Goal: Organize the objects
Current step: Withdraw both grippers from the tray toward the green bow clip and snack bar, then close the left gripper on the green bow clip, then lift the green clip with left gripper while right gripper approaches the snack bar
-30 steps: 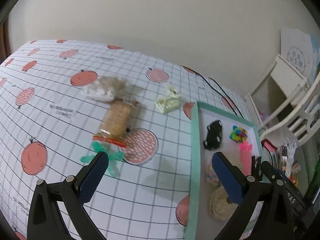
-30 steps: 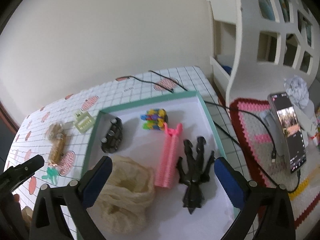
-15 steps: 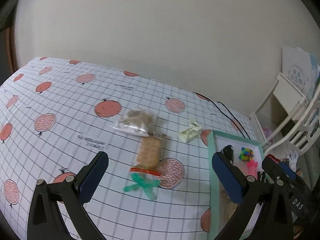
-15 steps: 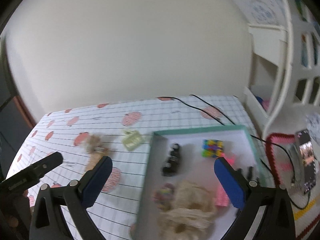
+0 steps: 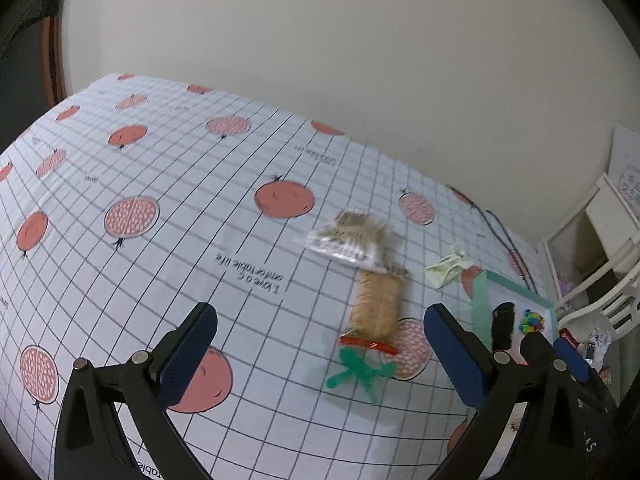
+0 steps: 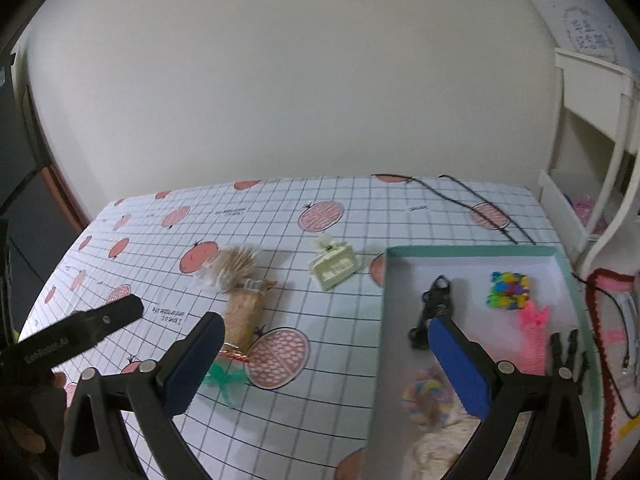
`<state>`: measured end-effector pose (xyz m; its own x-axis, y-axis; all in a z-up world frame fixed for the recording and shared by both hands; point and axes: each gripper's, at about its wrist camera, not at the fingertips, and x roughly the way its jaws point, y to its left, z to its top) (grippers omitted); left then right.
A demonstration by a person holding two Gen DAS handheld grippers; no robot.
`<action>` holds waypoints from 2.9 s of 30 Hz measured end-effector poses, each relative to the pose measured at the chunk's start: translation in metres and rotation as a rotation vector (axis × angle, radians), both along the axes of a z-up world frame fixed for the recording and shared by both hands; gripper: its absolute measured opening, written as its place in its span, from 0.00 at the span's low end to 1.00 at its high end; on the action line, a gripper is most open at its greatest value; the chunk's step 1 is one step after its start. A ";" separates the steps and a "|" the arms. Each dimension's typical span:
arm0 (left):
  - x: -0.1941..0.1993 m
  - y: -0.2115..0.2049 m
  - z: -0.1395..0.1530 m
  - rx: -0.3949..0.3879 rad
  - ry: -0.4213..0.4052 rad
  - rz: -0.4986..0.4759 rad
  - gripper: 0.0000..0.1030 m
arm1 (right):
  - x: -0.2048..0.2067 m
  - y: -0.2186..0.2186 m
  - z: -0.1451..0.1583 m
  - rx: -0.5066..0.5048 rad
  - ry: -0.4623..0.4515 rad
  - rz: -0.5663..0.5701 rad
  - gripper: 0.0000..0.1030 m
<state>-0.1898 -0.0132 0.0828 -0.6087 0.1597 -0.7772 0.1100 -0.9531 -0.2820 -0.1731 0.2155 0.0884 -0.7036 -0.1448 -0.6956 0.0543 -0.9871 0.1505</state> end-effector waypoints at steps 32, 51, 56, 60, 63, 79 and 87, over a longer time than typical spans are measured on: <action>-0.016 0.071 -0.069 -0.167 -0.142 -0.218 0.93 | -0.039 -0.013 -0.033 0.012 -0.081 -0.028 1.00; -0.015 0.074 -0.071 -0.179 -0.120 -0.241 0.56 | -0.048 -0.020 -0.040 0.011 -0.094 -0.013 1.00; -0.016 0.071 -0.070 -0.167 -0.120 -0.246 0.53 | -0.051 -0.024 -0.042 0.007 -0.096 -0.008 1.00; -0.017 0.066 -0.069 -0.162 -0.126 -0.235 0.53 | -0.054 -0.030 -0.045 0.011 -0.100 -0.003 1.00; -0.017 0.056 -0.069 -0.178 -0.133 -0.195 0.53 | -0.057 -0.035 -0.048 0.006 -0.107 0.004 1.00; -0.016 -0.020 -0.062 -0.172 -0.132 0.109 0.53 | -0.069 -0.068 -0.071 0.017 -0.165 0.038 1.00; -0.017 -0.037 -0.057 -0.148 -0.112 0.163 0.53 | -0.073 -0.089 -0.082 0.031 -0.195 0.050 0.98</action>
